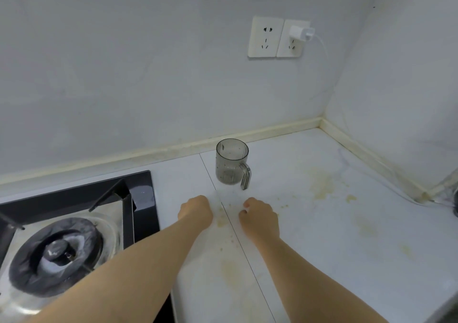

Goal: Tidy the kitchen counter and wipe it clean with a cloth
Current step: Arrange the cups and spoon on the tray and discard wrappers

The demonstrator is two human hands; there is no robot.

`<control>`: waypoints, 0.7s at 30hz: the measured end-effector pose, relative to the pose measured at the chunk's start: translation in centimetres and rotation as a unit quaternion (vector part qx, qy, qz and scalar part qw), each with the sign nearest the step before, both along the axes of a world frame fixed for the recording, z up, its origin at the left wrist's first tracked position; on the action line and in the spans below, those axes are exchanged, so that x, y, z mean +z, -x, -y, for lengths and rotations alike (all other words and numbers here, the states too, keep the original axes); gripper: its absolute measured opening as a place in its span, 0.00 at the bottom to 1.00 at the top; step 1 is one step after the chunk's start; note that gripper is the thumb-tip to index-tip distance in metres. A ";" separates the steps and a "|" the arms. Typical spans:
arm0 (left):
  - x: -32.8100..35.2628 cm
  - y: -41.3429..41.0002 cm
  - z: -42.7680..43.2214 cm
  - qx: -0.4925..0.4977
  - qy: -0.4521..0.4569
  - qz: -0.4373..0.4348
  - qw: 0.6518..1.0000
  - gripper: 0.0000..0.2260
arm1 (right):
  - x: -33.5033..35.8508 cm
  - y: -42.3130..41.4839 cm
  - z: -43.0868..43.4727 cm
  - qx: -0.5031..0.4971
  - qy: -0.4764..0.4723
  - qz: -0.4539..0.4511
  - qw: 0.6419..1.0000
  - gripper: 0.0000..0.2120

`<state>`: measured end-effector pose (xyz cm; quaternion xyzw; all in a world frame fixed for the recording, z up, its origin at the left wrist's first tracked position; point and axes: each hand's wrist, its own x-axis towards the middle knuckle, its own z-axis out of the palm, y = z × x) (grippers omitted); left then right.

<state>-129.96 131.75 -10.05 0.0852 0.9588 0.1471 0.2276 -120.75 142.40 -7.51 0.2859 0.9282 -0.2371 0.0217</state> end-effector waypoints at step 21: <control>11.3 -4.1 17.9 0.230 -0.306 -0.134 0.914 0.12 | 7.2 0.9 16.3 0.115 0.138 -0.094 0.979 0.12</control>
